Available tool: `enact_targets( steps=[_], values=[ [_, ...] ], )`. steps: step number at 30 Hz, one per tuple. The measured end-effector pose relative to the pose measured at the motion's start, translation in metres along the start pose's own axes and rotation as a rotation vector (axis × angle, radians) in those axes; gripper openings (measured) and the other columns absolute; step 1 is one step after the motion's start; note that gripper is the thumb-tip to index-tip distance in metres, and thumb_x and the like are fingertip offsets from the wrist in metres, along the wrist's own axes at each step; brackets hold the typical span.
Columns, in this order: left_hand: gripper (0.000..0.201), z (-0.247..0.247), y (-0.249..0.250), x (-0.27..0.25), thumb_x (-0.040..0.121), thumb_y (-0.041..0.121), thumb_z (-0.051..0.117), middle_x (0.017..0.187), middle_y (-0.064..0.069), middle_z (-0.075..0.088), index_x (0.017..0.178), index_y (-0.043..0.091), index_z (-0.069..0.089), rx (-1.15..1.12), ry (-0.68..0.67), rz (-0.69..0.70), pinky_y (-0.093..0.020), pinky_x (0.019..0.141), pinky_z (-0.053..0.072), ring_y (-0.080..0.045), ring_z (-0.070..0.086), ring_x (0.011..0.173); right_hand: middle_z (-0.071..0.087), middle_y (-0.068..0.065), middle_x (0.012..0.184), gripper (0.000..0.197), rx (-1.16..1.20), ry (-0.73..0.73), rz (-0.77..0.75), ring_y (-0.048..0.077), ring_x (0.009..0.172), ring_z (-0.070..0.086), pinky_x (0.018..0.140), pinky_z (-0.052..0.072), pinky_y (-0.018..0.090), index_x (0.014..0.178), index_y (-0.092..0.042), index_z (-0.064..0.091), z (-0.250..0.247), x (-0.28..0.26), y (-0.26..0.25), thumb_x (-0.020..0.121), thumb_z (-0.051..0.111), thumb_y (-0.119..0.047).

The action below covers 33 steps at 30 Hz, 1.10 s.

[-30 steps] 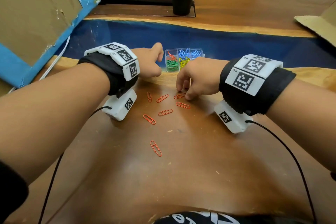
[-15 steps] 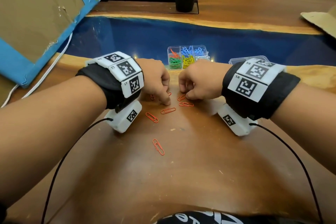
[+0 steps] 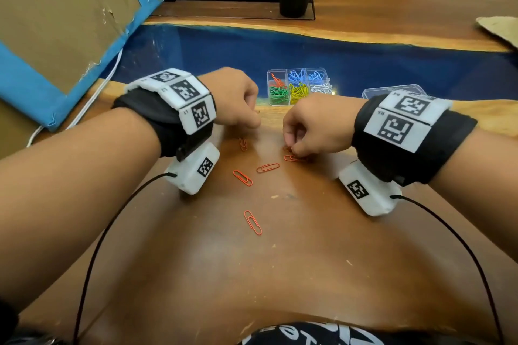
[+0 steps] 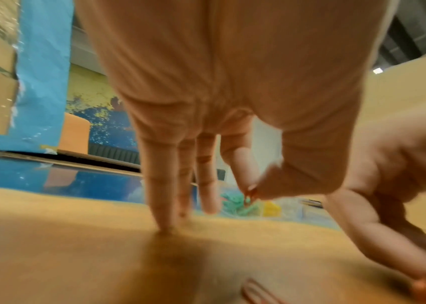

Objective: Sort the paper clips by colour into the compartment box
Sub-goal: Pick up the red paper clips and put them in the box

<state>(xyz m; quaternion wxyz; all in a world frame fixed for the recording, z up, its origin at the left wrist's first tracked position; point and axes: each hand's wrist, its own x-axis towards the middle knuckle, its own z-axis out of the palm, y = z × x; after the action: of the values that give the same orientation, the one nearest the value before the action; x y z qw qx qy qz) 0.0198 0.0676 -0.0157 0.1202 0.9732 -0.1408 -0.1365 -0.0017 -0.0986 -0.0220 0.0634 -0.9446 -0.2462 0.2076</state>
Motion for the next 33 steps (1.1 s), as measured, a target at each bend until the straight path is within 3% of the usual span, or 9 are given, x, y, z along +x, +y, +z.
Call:
enact_targets(
  steps=[4,8,11,14,19,21,26,29,33],
  values=[
    [0.010,-0.006,-0.003,-0.010,0.074,0.011,0.067,0.071,-0.001,0.072,0.075,0.015,0.057,-0.216,-0.002,-0.013,-0.029,0.069,0.055,-0.014,0.069,0.069,0.068,-0.001,0.080,0.024,0.274,-0.020,0.062,0.011,0.063,0.059,0.064,0.047,0.014,0.108,-0.021,0.066,0.000,-0.003,0.007,0.088,0.053,-0.014],
    [0.029,-0.004,-0.006,-0.015,0.078,-0.001,0.061,0.069,-0.005,0.069,0.102,0.014,0.057,-0.371,-0.094,0.012,-0.033,0.075,0.060,-0.025,0.071,0.072,0.059,0.001,0.066,0.017,0.474,0.005,0.151,0.011,0.054,0.053,0.053,0.048,0.016,0.086,-0.014,0.066,0.001,-0.006,0.009,0.090,0.050,-0.012],
    [0.016,0.000,-0.007,-0.015,0.084,0.001,0.050,0.064,-0.004,0.064,0.079,0.015,0.056,-0.315,-0.123,0.012,-0.033,0.075,0.059,-0.026,0.071,0.071,0.055,-0.003,0.066,0.017,0.400,0.056,0.116,0.012,0.057,0.048,0.056,0.041,0.022,0.073,-0.020,0.055,0.002,-0.007,0.008,0.088,0.049,-0.016],
    [0.021,0.005,-0.005,-0.013,0.086,0.010,0.045,0.060,0.001,0.053,0.067,0.019,0.044,-0.167,-0.103,0.008,-0.029,0.063,0.044,-0.017,0.051,0.056,0.054,-0.009,0.066,0.007,0.287,0.042,0.082,0.012,0.065,0.050,0.062,0.040,0.024,0.077,-0.023,0.056,0.003,-0.011,0.004,0.084,0.056,-0.023],
    [0.012,0.008,-0.004,-0.015,0.078,0.021,0.063,0.064,0.008,0.046,0.082,0.026,0.054,0.053,-0.157,0.042,-0.024,0.055,0.031,-0.007,0.043,0.058,0.064,-0.007,0.083,0.008,0.048,-0.036,0.089,0.013,0.082,0.056,0.074,0.046,0.024,0.086,-0.023,0.067,0.008,-0.011,-0.004,0.081,0.066,-0.031],
    [0.014,0.010,-0.004,-0.015,0.077,0.026,0.066,0.074,0.009,0.050,0.090,0.030,0.061,0.169,-0.160,0.049,-0.022,0.054,0.033,-0.004,0.046,0.065,0.065,-0.007,0.081,0.007,0.035,-0.037,0.085,0.013,0.080,0.056,0.073,0.047,0.024,0.083,-0.022,0.068,0.008,-0.010,-0.006,0.081,0.066,-0.028],
    [0.004,0.009,-0.002,-0.015,0.078,0.023,0.066,0.085,0.006,0.065,0.080,0.025,0.068,0.214,-0.173,0.061,-0.026,0.068,0.048,-0.013,0.060,0.089,0.063,-0.005,0.080,0.010,0.008,-0.059,0.078,0.014,0.080,0.056,0.071,0.045,0.025,0.077,-0.022,0.065,0.007,-0.010,-0.011,0.082,0.065,-0.031],
    [0.006,0.010,-0.004,-0.018,0.076,0.025,0.063,0.072,0.007,0.060,0.071,0.023,0.060,0.179,-0.195,0.023,-0.024,0.056,0.038,-0.012,0.055,0.072,0.060,-0.005,0.072,0.018,0.045,-0.048,0.071,0.014,0.071,0.054,0.067,0.045,0.026,0.067,-0.021,0.057,0.006,-0.010,-0.009,0.081,0.063,-0.031],
    [0.022,0.011,-0.007,-0.020,0.084,0.023,0.051,0.064,0.003,0.048,0.064,0.019,0.044,0.044,-0.221,-0.034,-0.027,0.057,0.033,-0.015,0.042,0.060,0.064,-0.001,0.068,0.010,0.261,-0.060,0.056,0.014,0.058,0.057,0.059,0.046,0.023,0.072,-0.020,0.056,0.006,-0.008,-0.007,0.079,0.063,-0.022]
  ],
)
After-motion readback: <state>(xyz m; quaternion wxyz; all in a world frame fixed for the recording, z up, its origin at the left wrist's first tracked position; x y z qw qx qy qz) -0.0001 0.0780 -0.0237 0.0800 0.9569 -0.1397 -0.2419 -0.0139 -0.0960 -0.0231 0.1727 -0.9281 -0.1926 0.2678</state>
